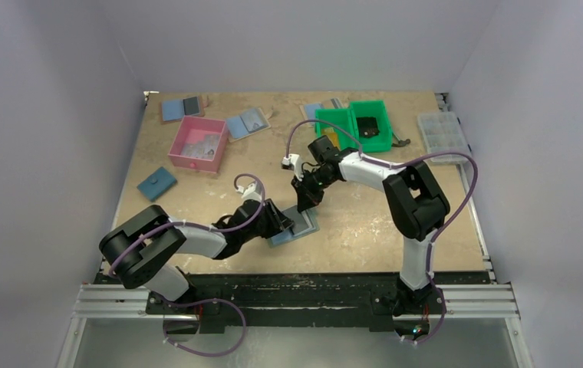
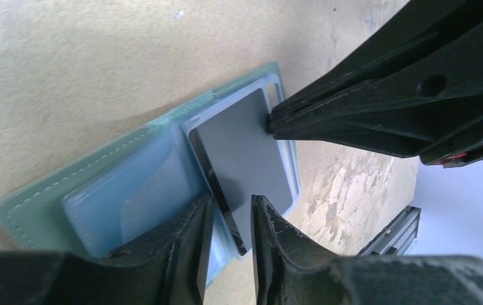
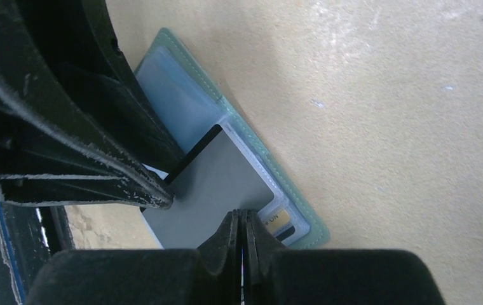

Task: Take the credit cards out of the card holder
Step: Remove the credit card from the card holder.

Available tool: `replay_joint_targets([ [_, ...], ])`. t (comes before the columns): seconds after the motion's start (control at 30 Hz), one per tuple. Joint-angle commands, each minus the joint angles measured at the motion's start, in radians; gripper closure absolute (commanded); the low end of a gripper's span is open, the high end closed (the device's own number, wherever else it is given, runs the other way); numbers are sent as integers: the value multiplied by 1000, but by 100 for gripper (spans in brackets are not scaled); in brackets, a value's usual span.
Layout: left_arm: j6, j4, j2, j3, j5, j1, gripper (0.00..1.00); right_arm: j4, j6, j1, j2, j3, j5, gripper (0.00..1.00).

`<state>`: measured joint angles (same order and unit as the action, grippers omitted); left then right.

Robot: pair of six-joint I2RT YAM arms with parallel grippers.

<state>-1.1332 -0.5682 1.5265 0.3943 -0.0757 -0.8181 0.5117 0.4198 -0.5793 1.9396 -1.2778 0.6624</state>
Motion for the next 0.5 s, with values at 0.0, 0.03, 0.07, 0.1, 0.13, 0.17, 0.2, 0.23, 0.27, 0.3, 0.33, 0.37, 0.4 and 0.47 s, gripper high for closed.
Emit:
replay_joint_targets([
  [0.0, -60, -35, -25, -52, -59, 14, 70, 93, 25, -22, 43, -11, 112, 98],
  [0.03, -66, -42, -29, -57, -62, 16, 71, 102, 31, -22, 47, -14, 121, 98],
  [0.07, -70, -46, -31, -64, -64, 18, 73, 114, 39, -22, 52, -19, 133, 98],
  [0.1, -74, -48, -31, -66, -64, 21, 75, 122, 46, -22, 54, -23, 146, 98],
  [0.13, -76, -54, -31, -70, -64, 23, 78, 127, 50, -22, 55, -26, 149, 98],
  [0.17, -77, -62, -30, -75, -62, 25, 81, 127, 52, -22, 55, -26, 147, 98],
  [0.2, -77, -73, -29, -80, -59, 28, 86, 124, 52, -21, 56, -26, 141, 98],
  [0.23, -79, -83, -28, -87, -55, 31, 93, 121, 49, -22, 55, -25, 133, 98],
  [0.27, -80, -95, -28, -93, -52, 35, 99, 114, 41, -22, 55, -23, 122, 98],
  [0.3, -79, -106, -28, -101, -49, 38, 100, 107, 35, -21, 53, -21, 109, 98],
  [0.33, -78, -115, -29, -107, -46, 40, 100, 99, 26, -20, 52, -19, 94, 97],
  [0.37, -77, -128, -30, -115, -41, 42, 100, 90, 17, -20, 50, -17, 79, 97],
  [0.4, -75, -143, -34, -125, -34, 43, 100, 76, 8, -18, 48, -14, 60, 96],
  [0.47, -64, -183, -46, -153, -23, 46, 100, 57, -10, -10, 45, -9, 28, 94],
])
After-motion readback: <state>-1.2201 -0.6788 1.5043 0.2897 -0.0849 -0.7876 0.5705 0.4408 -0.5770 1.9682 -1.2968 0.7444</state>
